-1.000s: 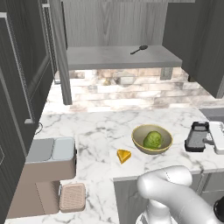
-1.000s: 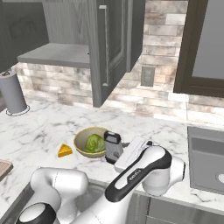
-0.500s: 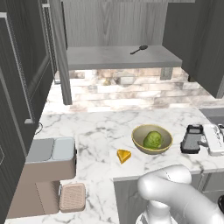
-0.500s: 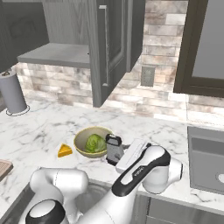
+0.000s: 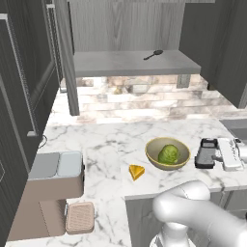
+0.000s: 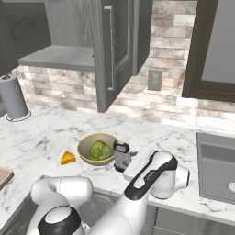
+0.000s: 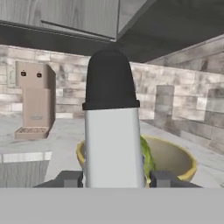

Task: Pick the cheese from the fridge and the cheese grater from the cabinet and place them next to the salad bowl.

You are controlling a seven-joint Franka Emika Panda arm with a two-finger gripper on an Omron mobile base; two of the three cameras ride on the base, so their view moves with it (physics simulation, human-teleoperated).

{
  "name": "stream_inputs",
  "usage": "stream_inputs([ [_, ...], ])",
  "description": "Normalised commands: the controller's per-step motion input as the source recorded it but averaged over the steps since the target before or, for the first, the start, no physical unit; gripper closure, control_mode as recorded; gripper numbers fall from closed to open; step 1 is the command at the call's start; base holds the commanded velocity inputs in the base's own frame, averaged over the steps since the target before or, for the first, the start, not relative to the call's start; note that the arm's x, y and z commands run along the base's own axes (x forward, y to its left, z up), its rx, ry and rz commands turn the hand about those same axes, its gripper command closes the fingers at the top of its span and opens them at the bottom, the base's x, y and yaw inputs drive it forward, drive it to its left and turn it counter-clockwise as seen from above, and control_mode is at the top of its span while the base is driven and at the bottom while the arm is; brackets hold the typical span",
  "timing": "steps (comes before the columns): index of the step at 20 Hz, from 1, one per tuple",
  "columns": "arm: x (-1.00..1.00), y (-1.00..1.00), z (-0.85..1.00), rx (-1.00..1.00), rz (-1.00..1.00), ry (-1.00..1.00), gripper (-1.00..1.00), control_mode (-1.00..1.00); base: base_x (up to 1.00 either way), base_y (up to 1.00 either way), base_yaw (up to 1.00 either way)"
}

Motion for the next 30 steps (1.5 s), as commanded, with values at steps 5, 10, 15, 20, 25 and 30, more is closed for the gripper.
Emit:
stream_inputs([
  [5, 0.31, -0.13, -0.23, 0.0, 0.0, 0.0, 1.0, -1.0, 0.0, 0.0, 0.0],
  [10, 0.29, -0.13, -0.26, 0.0, 0.0, 0.0, 1.0, -1.0, 0.0, 0.0, 0.0],
  [15, 0.24, -0.1, -0.28, 0.0, 0.01, 0.0, 1.0, -1.0, 0.0, 0.0, 0.0],
  [20, 0.15, -0.09, -0.27, 0.0, 0.01, 0.0, 1.0, -1.0, 0.0, 0.0, 0.0],
  [25, 0.14, -0.04, -0.24, 0.0, 0.01, 0.0, 1.0, -1.0, 0.0, 0.0, 0.0],
  [30, 0.09, 0.0, -0.22, 0.0, 0.01, 0.0, 1.0, -1.0, 0.0, 0.0, 0.0],
])
